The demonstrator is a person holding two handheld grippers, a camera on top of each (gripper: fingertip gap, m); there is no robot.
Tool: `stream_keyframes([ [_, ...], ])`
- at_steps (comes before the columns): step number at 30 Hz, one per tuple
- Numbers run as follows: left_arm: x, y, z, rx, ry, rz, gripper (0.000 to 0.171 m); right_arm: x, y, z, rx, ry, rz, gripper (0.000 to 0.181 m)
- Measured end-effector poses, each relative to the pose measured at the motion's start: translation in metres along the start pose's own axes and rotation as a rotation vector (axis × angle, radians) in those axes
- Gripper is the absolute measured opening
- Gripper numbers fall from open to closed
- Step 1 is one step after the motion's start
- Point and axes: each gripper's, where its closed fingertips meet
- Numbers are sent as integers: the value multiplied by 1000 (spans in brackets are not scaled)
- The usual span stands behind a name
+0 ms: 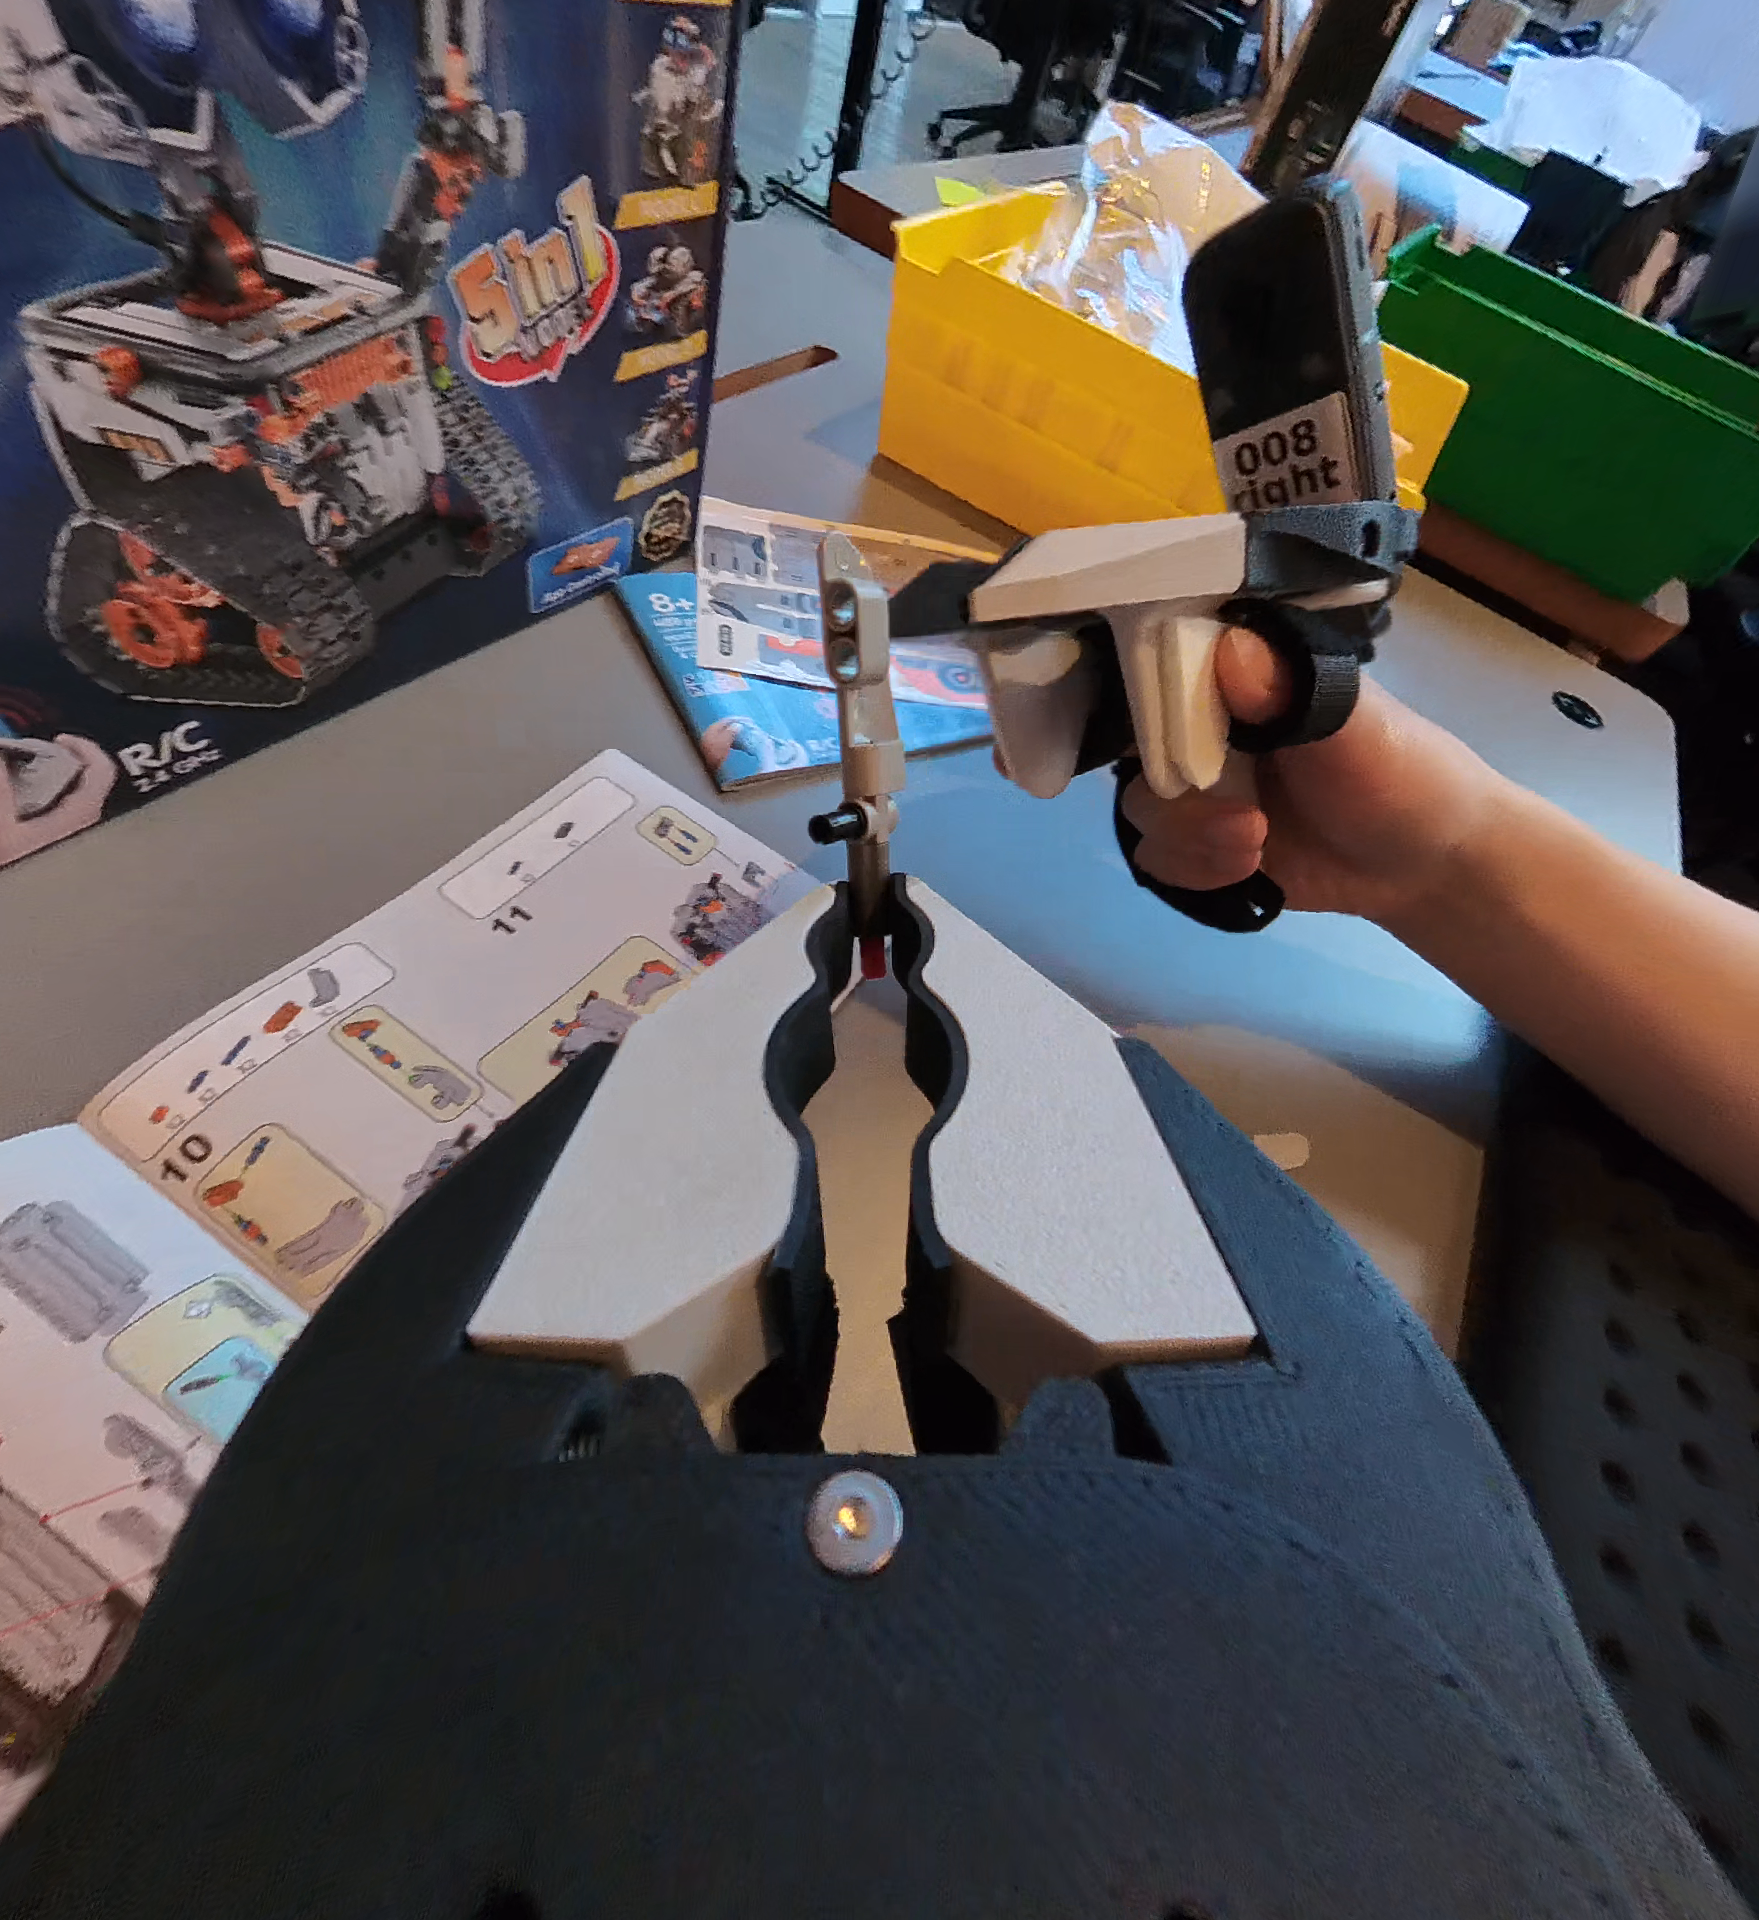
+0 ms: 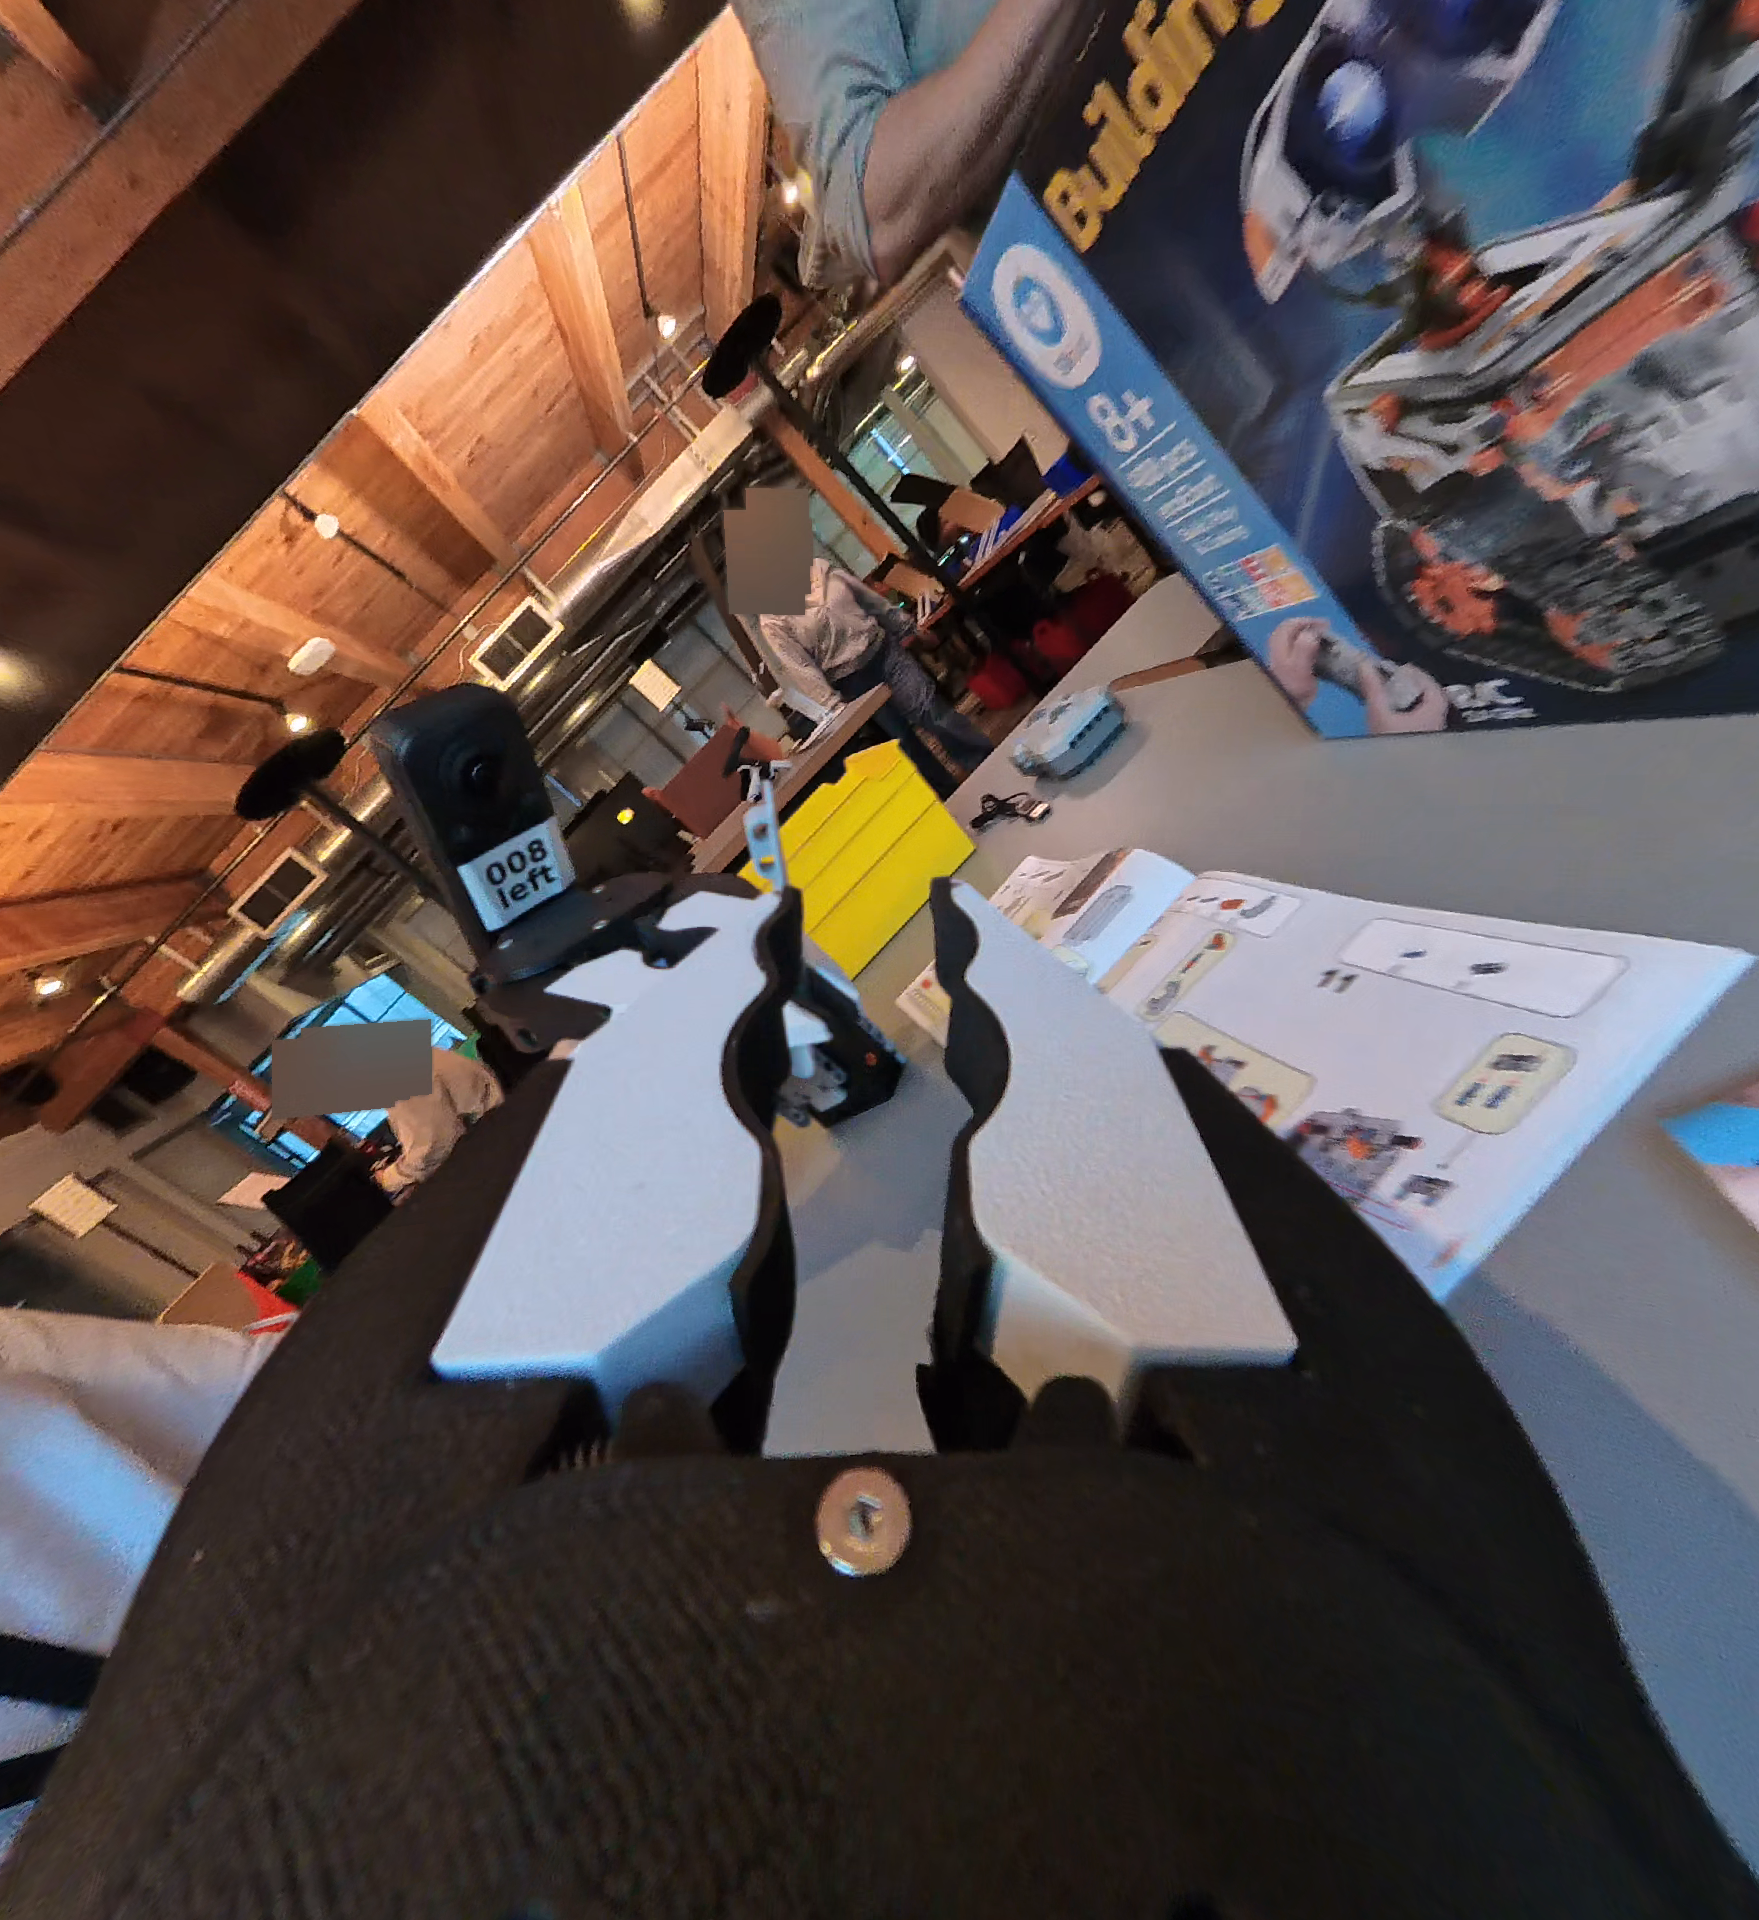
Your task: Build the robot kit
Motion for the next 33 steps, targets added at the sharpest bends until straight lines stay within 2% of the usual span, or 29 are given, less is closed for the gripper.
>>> stream_keyframes([
  [6, 7, 9, 1, 36, -29, 78, 5, -23, -4, 6, -3, 48, -30, 10],
  [15, 15, 20, 1, 62, -36, 167, 5, -29, 7, 1, 60, 71, -16, 6],
  [33, 19, 24, 2, 85, -61, 162, 4, -31, 20, -3, 122, 90, 26, 3],
])
Point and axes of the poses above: each gripper's, where its closed fingertips meet, z back along the fingers, y out of its underside, x = y × z across the jaws, and after that the axes turned 14 degrees about y, right-handed
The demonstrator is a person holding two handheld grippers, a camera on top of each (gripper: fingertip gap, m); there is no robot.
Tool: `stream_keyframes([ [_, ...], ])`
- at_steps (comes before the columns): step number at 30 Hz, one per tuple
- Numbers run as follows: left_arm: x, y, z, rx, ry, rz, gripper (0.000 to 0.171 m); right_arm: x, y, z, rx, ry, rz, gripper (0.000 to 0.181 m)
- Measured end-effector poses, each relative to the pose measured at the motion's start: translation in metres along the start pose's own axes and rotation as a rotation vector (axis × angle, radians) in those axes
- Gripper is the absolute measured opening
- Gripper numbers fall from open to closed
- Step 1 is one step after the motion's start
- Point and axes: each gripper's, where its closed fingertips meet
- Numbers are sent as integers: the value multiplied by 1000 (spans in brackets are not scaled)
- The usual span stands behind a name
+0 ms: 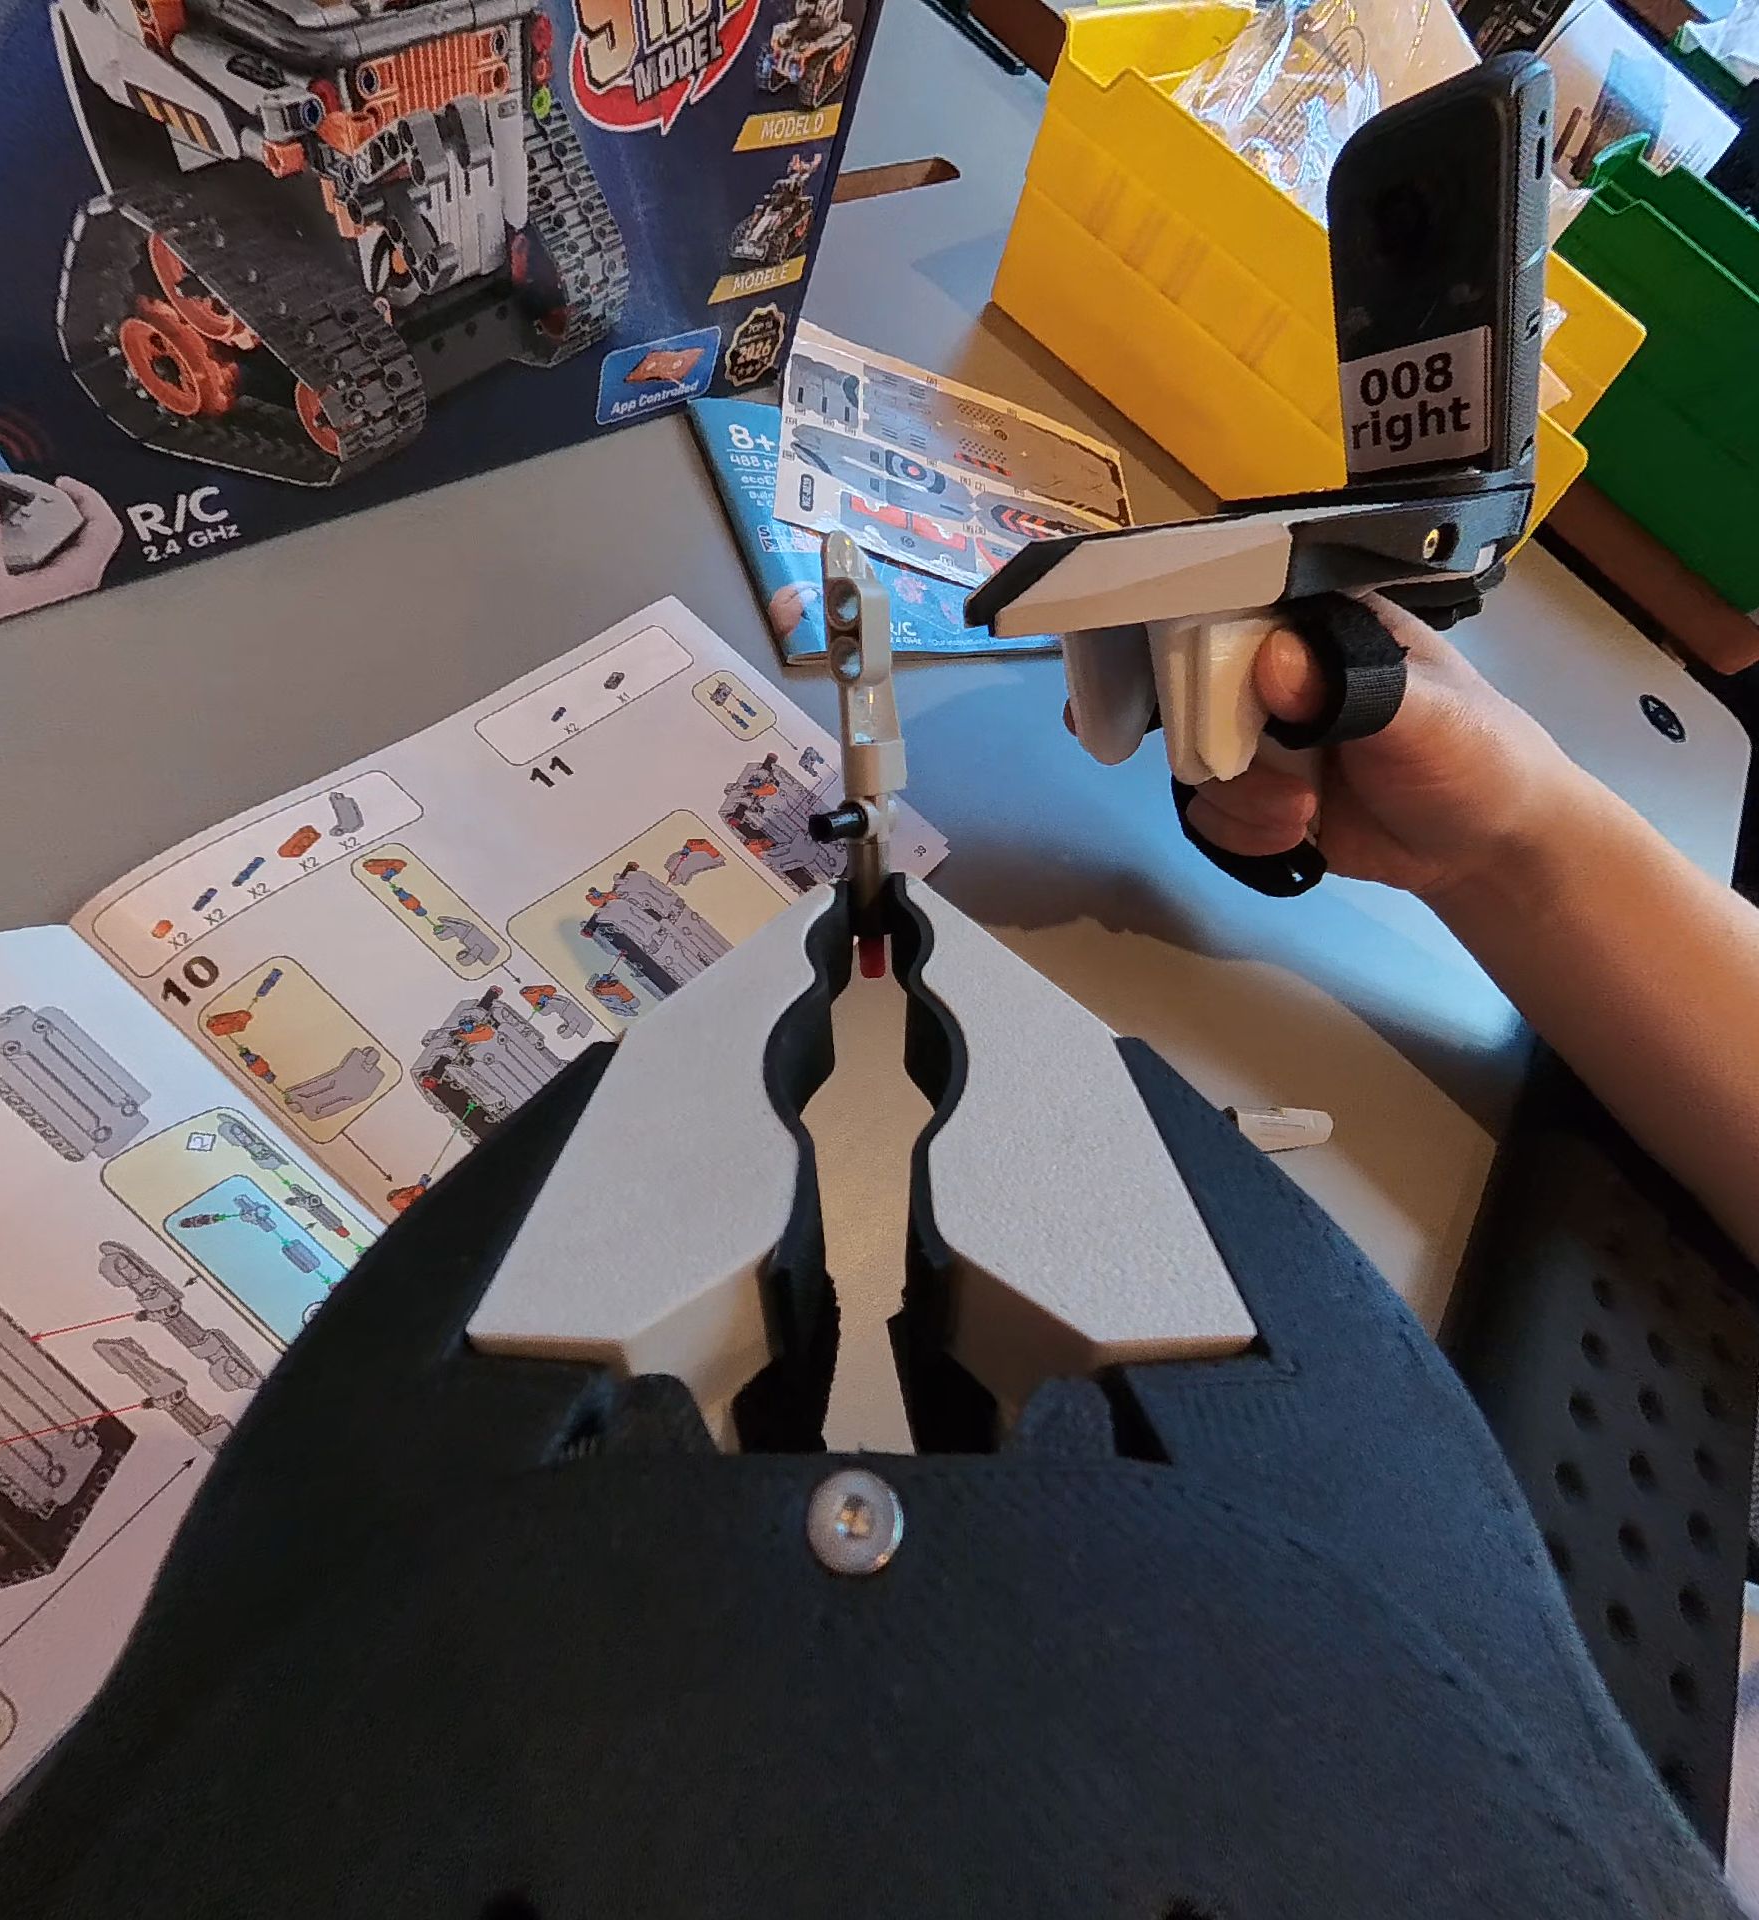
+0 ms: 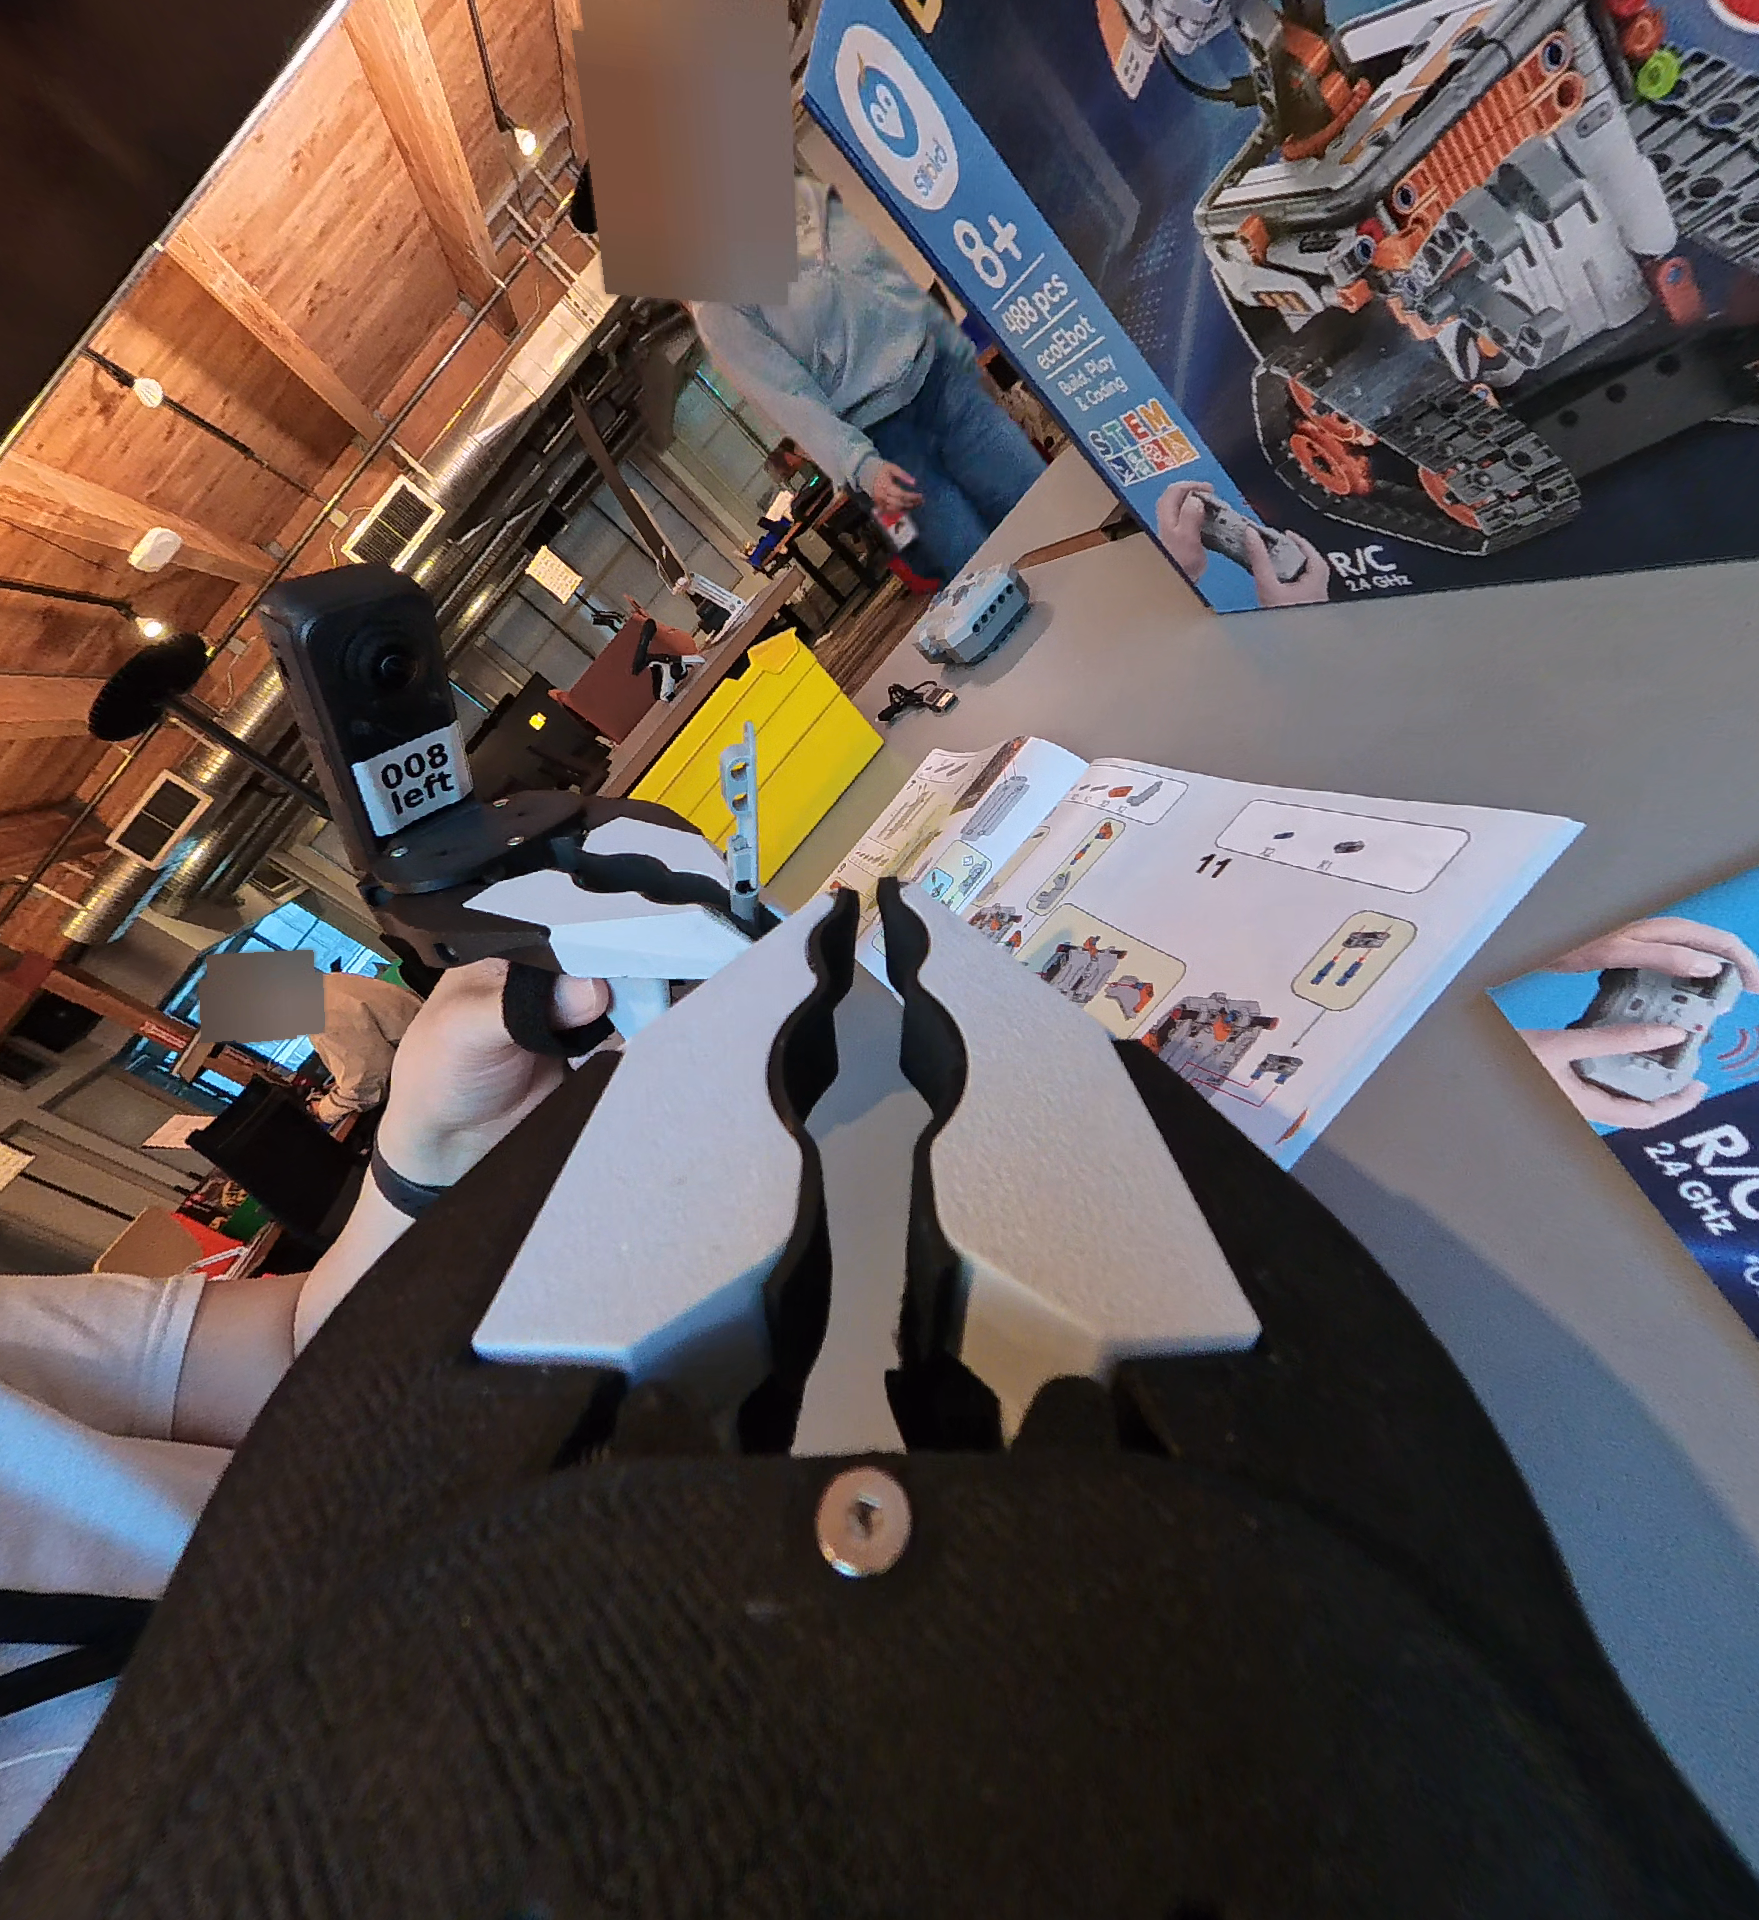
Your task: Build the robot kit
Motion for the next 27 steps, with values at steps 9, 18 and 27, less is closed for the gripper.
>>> stream_keyframes([
  [9, -7, 2, -5, 18, 34, -21, 5, 26, 4, -3, -8, -71, 103, 5],
  [18, -14, 7, -13, 59, 48, -60, 5, 35, 18, -16, 25, -62, 121, 10],
  [27, -14, 2, -14, 23, 84, -93, 10, 38, 15, -13, 26, -102, 75, 0],
])
Point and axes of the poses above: each gripper's, where its closed fingertips meet, z back along the fingers, y out of its underside, x = y × z across the jaws, and after that the axes turned 14 degrees about y, right-handed
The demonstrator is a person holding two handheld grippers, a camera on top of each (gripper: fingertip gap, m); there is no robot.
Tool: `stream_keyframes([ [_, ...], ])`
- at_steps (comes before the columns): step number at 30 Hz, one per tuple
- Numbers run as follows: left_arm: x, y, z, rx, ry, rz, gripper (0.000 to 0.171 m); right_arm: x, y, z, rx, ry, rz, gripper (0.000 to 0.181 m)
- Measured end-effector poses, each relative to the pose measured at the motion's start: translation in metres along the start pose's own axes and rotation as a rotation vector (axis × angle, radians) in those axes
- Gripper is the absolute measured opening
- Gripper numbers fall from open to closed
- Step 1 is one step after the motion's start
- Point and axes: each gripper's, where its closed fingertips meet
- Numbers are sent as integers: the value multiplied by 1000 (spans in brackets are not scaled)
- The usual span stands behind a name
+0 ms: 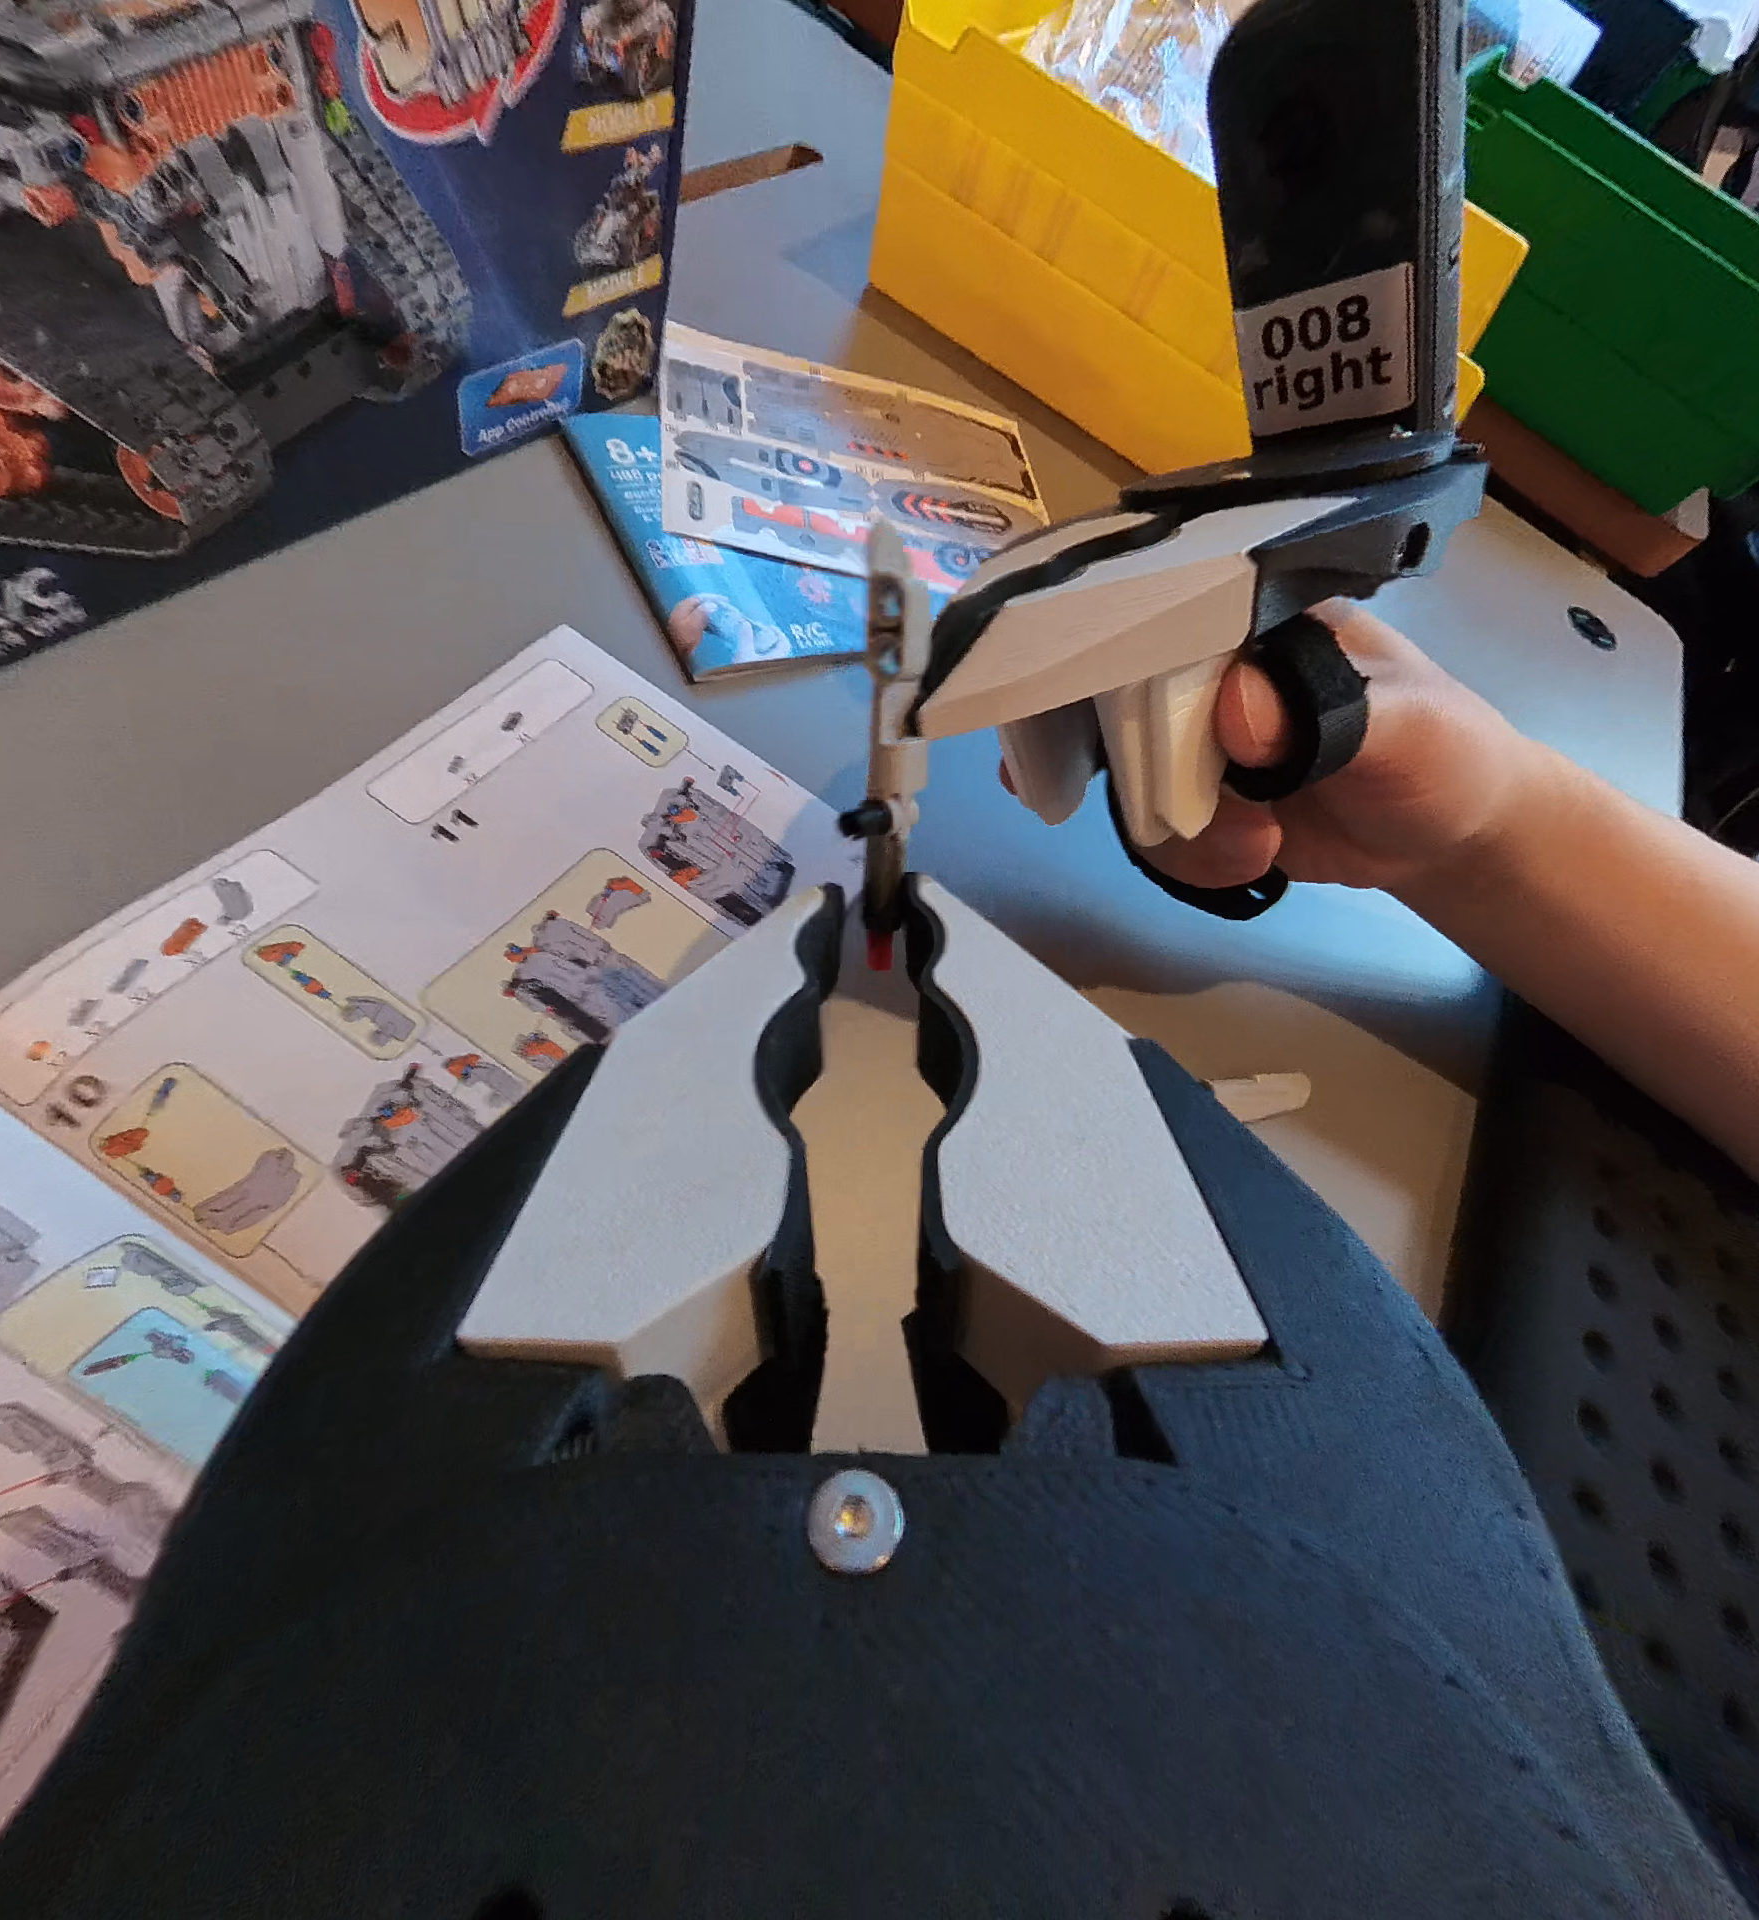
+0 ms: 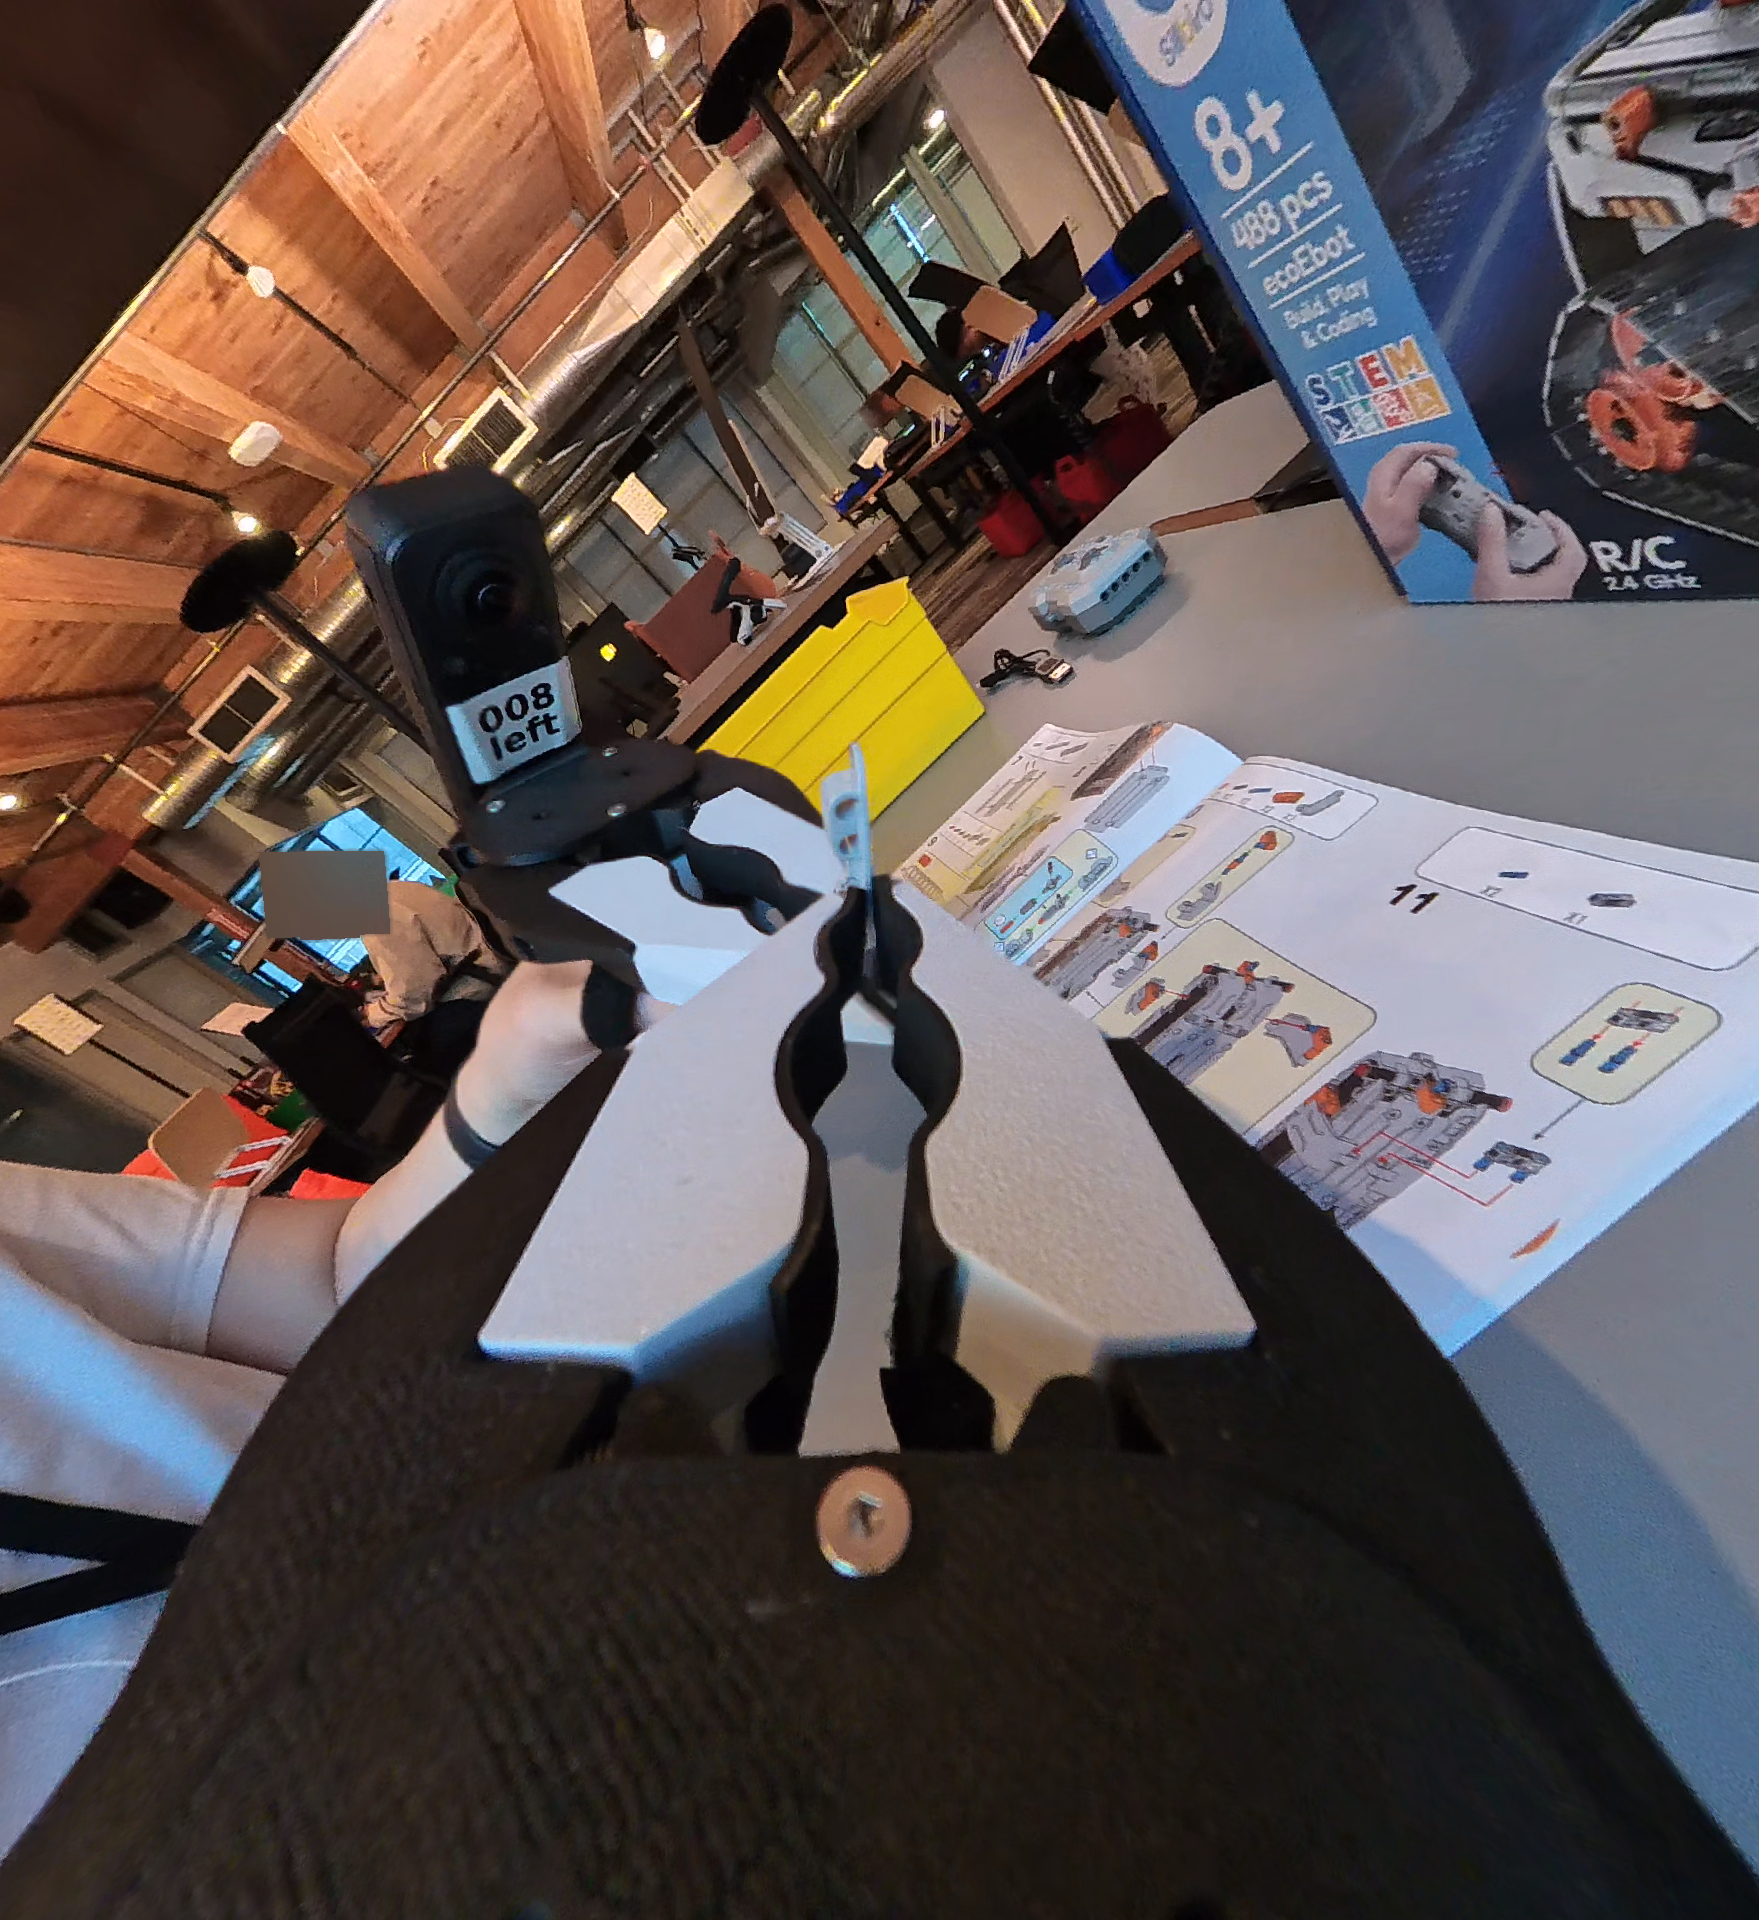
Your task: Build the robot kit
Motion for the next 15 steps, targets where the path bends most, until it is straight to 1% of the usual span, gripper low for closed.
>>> stream_keyframes([
  [2, 7, -9, 10, -39, -56, -40, 26, -4, -7, 3, -31, 18, -12, 0],
  [3, 10, -18, 18, -79, -92, -68, 32, -8, -11, 6, -51, 41, -21, 0],
  [6, 15, -50, 55, -251, -241, -193, 42, -23, -25, 17, -110, 101, -64, 0],
  [8, 22, -68, 86, -355, -388, -250, 42, -34, -32, 25, -142, 138, -103, 0],
  [9, 23, -75, 98, -391, -440, -275, 43, -38, -35, 29, -160, 146, -124, 0],
  [10, 23, -79, 107, -416, -486, -291, 44, -41, -38, 32, -174, 146, -144, 0],
  [12, 27, -84, 122, -438, -570, -299, 55, -44, -41, 36, -189, 144, -170, 0],
  [15, 25, -89, 135, -475, -637, -307, 57, -47, -42, 38, -191, 154, -176, 0],
])
Point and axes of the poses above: each gripper's, where its closed fingertips meet, z back along the fingers, y out of its underside, x = y × z across the jaws, and after that the axes turned 14 degrees about y, right-handed
